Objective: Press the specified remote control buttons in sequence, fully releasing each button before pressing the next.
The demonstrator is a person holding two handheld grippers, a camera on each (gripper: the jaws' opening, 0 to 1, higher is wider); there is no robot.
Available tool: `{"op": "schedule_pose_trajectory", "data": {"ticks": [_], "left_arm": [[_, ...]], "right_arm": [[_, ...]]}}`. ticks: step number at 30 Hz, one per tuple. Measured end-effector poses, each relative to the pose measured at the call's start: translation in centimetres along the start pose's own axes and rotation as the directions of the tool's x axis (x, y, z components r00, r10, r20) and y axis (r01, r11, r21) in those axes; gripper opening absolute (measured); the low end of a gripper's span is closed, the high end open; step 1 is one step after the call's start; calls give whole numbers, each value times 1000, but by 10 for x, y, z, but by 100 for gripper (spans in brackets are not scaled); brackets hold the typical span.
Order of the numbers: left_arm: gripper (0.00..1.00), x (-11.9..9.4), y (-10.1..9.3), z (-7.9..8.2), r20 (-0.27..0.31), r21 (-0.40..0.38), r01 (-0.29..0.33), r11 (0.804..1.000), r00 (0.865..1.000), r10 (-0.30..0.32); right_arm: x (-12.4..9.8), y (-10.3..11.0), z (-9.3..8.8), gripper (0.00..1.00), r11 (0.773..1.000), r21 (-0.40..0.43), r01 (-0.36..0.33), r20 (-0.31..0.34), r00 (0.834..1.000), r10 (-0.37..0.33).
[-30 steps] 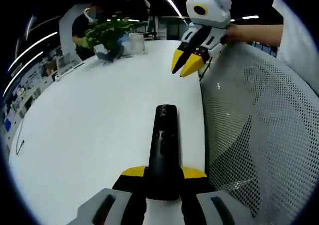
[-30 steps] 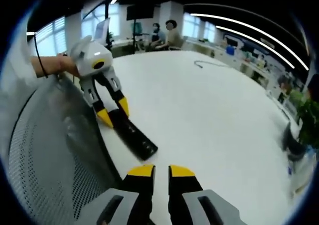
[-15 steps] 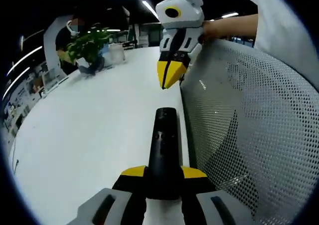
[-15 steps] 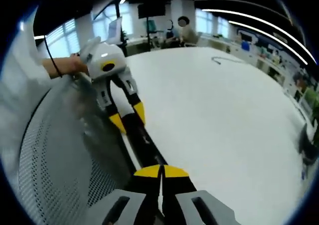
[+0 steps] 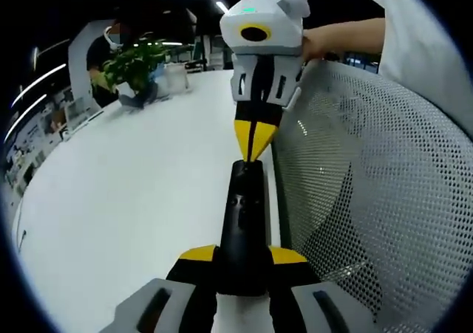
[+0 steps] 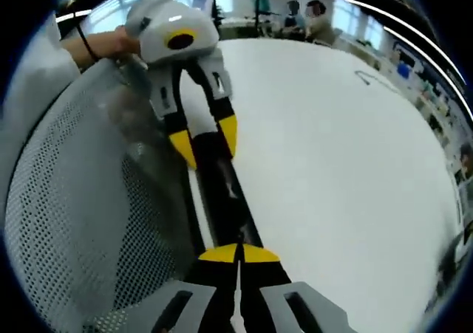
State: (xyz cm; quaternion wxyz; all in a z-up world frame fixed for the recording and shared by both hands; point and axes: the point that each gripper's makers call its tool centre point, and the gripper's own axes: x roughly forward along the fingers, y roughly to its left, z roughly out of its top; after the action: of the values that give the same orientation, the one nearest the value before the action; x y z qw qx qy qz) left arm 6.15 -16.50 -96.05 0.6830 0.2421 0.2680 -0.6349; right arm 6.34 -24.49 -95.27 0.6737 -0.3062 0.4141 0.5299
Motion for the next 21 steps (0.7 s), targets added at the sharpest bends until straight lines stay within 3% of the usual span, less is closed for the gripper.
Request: {"op": "schedule_pose_trajectory", "data": {"ticks": [4, 8, 16, 21], "left_arm": [[24, 0, 0, 0, 0, -1, 1, 1000, 1000, -1], [24, 0, 0, 0, 2, -2, 0, 1000, 1000, 0], [24, 0, 1, 0, 4, -3, 2, 1000, 1000, -2], [25, 1, 1, 0, 3, -3, 4, 1000, 1000, -4]], "right_arm": [[0, -2, -3, 0, 1000, -18, 2, -37, 999, -3], [1, -2, -4, 0, 996, -87, -2, -101, 995, -7], [3, -4, -4, 0, 998, -49, -36, -193, 981, 26], [3, -5, -5, 0, 999, -22, -40, -196, 980, 35]]}}
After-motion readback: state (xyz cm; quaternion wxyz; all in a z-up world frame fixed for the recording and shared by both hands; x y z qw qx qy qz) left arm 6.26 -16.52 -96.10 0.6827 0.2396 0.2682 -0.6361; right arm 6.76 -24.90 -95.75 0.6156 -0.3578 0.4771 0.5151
